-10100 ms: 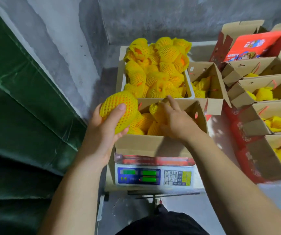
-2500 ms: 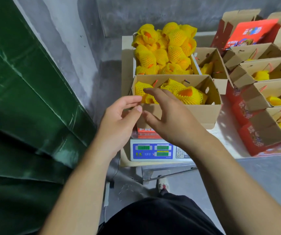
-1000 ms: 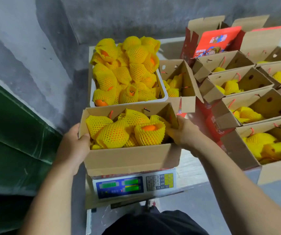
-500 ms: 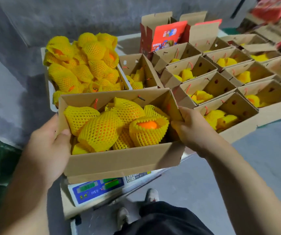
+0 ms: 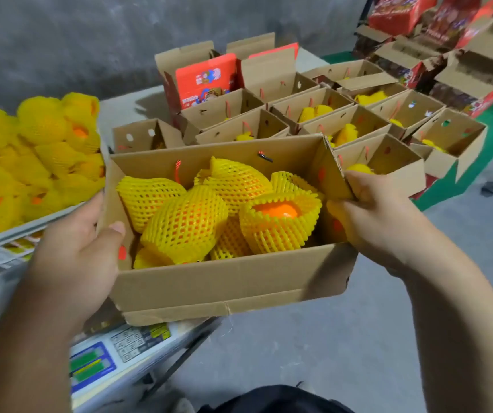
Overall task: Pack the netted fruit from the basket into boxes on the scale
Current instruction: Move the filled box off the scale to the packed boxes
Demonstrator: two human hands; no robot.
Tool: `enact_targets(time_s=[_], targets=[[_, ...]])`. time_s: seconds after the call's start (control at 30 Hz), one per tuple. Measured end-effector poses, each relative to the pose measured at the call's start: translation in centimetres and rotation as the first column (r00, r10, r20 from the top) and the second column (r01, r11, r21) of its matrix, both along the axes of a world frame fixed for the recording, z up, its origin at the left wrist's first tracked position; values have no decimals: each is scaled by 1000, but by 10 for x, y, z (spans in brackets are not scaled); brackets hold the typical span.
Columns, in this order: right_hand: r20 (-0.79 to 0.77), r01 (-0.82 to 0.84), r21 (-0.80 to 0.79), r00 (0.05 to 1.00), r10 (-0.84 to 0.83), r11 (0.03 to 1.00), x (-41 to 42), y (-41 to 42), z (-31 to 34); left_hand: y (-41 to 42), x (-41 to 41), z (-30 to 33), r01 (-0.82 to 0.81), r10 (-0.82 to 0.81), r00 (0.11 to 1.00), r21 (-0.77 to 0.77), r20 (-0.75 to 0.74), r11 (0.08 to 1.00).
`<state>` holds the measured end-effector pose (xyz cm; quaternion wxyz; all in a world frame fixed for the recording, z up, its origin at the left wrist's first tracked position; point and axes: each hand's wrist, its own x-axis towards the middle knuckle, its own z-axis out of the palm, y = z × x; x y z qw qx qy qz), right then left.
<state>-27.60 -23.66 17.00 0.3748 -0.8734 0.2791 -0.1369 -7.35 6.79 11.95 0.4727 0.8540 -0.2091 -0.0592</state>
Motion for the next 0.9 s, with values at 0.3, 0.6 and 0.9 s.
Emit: enact_targets(time_s=[0.3, 0.6, 0.9], targets=[[15, 100, 74, 995, -101, 992, -87, -152, 5, -181, -71, 9, 108, -112, 991, -62, -72, 992], [-55, 300, 133, 954, -295, 945, -105, -284, -1, -359, -49, 11, 276, -277, 961, -74, -9, 958], [-76, 493, 166, 870, -488, 854, -90, -410, 19, -534, -9, 28, 433, -430, 901, -113, 48, 894]])
